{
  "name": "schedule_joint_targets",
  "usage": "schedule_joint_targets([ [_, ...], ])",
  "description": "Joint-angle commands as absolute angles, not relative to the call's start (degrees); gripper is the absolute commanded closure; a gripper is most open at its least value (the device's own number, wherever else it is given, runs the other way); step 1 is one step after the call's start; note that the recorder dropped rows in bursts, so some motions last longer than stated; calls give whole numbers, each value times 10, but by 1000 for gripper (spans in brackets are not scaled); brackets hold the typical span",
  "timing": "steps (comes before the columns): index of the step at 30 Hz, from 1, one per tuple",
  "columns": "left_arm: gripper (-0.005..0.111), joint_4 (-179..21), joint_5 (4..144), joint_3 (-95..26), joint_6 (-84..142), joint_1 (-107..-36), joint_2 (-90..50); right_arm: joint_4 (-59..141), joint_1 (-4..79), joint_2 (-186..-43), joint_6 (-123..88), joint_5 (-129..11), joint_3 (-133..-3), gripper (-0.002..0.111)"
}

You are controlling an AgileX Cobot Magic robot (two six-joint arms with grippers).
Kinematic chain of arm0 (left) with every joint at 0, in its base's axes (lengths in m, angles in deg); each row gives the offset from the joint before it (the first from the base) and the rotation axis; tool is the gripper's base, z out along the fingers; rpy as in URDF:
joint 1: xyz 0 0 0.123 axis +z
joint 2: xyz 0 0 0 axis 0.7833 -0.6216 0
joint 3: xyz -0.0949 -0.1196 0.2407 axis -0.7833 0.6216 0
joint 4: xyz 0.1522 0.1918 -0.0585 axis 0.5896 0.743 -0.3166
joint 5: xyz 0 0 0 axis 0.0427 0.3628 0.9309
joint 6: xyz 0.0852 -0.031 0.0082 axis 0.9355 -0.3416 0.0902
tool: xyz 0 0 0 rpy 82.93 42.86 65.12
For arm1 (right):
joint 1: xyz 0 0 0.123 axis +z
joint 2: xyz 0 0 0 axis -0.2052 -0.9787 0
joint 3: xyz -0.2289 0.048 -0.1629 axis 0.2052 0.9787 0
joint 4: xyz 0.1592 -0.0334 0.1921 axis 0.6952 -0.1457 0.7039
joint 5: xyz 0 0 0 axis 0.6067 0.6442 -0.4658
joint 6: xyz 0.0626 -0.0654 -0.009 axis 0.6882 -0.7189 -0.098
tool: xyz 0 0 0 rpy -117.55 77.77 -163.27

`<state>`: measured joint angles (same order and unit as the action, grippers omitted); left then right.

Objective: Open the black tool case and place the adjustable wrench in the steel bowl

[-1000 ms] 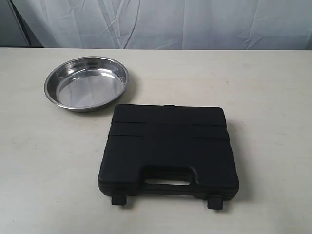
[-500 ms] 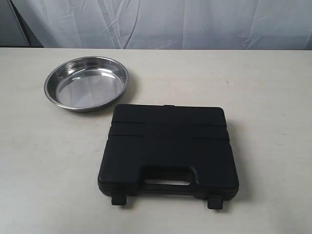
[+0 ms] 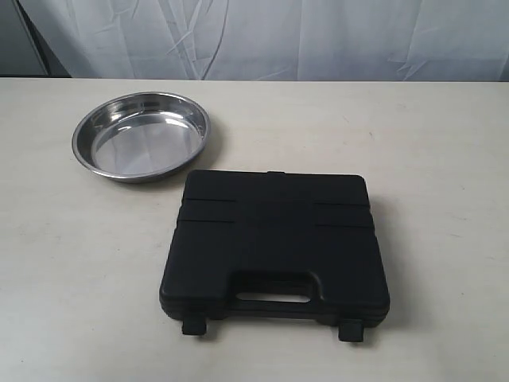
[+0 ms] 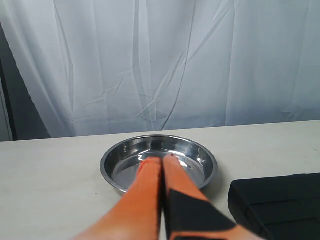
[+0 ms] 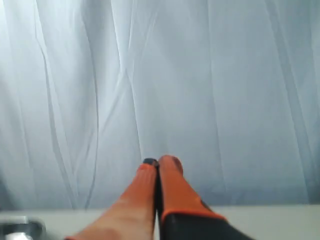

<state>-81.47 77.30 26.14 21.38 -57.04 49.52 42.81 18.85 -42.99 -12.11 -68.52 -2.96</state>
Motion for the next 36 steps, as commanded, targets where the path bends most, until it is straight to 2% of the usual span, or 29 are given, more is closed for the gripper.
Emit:
schedule_joint_targets([
  [1,107,-811,773,264,213,-574,498,525,185,-426,-73,-879,-29,108],
  [4,107,-811,773,264,213,-574,498,576,186,-426,139,-974,-29,108],
  [7,107,-811,773,264,213,-574,498,596,186,-426,231,-967,-29,108],
  [14,107,-811,773,264,213,-574,498,602,186,-426,241,-907,-109,108],
  [18,107,-811,773,264,213,-574,498,455,186,-459,240,-889,-205,108],
  [22,107,-811,772,264,213,-574,498,292,186,-555,200,-856,-313,108],
  [24,107,-811,772,264,213,-574,498,226,186,-611,190,-794,-362,108],
  [27,107,-811,772,264,213,-574,498,51,200,-733,256,-614,-443,108],
  [29,107,-811,772,264,213,-574,498,2,232,-818,260,-487,-494,108],
  [30,107,-811,772,264,213,-574,498,15,251,-850,221,-430,-521,108],
  [34,107,-811,772,264,213,-574,498,278,340,-1037,-170,-123,-655,108],
  [36,107,-811,772,264,213,-574,498,392,363,-1121,-329,-22,-701,108],
])
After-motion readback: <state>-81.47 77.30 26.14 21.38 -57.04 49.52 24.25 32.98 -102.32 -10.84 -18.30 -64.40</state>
